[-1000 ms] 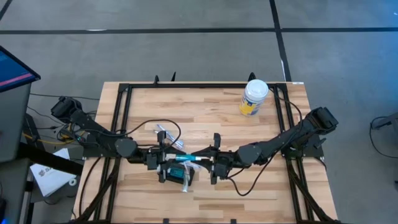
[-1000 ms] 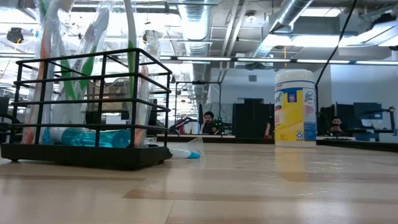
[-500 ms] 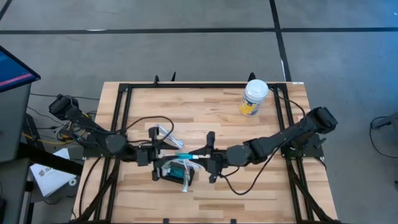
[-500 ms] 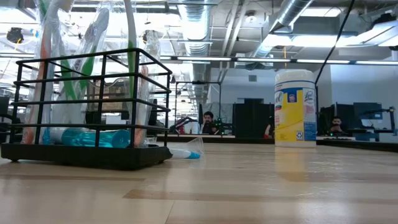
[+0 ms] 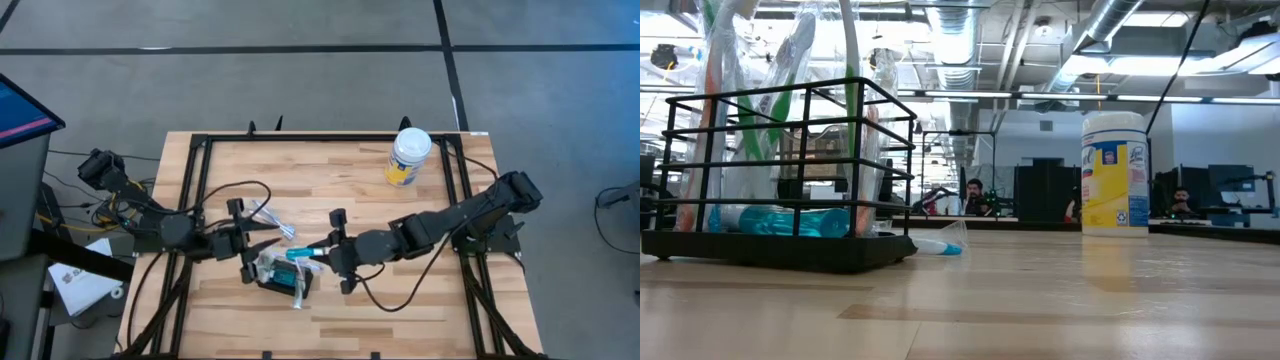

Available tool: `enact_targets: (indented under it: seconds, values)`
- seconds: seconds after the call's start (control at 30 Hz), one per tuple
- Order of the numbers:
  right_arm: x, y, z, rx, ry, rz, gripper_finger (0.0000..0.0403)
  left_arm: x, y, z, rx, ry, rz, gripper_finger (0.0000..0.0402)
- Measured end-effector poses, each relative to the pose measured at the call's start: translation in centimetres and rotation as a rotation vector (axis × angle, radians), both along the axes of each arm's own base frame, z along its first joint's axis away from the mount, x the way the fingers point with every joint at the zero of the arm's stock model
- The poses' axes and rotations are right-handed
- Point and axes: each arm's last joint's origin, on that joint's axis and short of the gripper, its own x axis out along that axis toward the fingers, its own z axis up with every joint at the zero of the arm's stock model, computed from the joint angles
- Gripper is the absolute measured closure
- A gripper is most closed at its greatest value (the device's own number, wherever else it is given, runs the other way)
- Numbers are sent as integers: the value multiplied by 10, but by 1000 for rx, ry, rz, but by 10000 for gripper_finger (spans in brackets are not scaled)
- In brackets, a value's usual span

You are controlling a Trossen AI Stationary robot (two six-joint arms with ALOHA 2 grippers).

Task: Pick & Place toothbrushing station
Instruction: Put the mouthwash into the mesh organizer

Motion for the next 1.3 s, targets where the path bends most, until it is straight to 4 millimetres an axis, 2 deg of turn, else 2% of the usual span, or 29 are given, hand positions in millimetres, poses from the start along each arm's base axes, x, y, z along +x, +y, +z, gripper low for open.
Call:
enact_targets:
  seconds: [0.37, 0.63, 0.7, 0.87, 1.1, 1.3]
  values:
    - [4, -9, 2, 117, 78, 64, 321, -1, 4, -3, -25, 43, 163, 295]
    - [9, -6, -10, 160, 139, 110, 321, -1, 7, -4, 10, 78, 255, 306]
    - [16, -4, -13, 175, 130, 121, 321, -2, 7, -4, 14, 81, 256, 311]
    - [39, -1, -35, 149, 249, 119, 321, -3, 8, -4, 14, 83, 259, 327]
    - [63, 1, -33, 146, 363, 133, 321, -8, 5, -10, 19, 142, 276, 351]
    - [73, 2, -33, 156, 428, 146, 321, -16, -6, -16, 41, 190, 229, 365]
